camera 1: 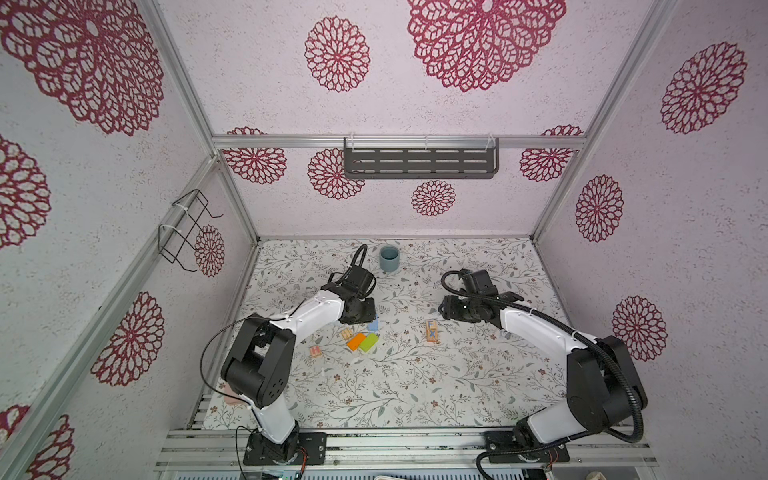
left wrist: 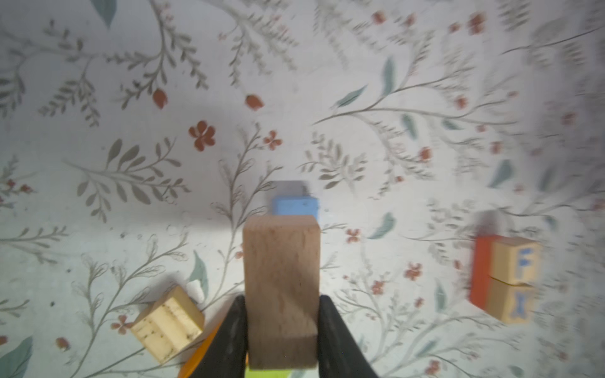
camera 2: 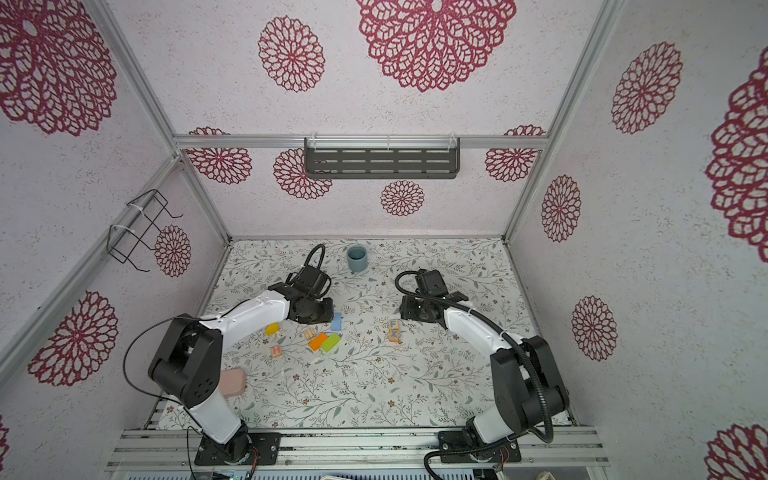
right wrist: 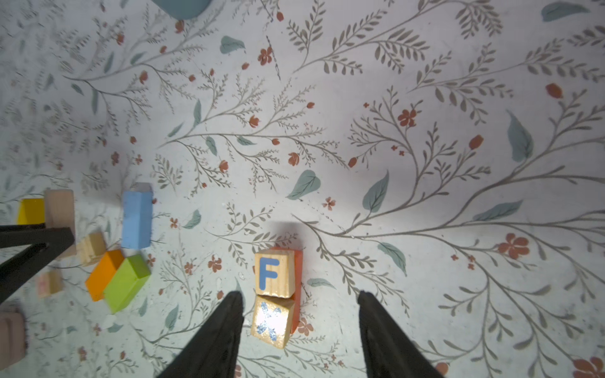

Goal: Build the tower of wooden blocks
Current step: 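Lift the wooden bar with the left gripper toward the right gripper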

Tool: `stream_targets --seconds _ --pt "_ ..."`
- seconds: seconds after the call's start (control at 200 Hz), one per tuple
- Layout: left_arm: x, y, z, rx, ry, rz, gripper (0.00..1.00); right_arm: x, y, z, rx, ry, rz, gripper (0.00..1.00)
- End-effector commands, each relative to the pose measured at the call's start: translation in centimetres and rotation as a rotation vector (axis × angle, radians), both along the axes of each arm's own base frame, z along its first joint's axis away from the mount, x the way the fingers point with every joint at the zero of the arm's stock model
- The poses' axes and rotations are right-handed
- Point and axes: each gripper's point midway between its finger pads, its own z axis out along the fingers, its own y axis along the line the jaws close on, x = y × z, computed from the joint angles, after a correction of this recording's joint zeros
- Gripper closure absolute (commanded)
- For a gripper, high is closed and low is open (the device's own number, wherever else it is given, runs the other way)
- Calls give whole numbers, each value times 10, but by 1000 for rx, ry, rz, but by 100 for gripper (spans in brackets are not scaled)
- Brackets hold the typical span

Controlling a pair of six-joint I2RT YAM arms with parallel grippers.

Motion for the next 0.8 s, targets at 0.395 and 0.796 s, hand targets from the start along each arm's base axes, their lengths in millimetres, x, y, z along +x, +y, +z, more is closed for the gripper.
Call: stream_targets --seconds 0.395,0.796 --pt "11 -82 59 -412 -158 -201 67 8 41 76 290 -78 120 60" --pt "11 -120 62 -443 -190 -280 67 22 76 84 282 -85 149 55"
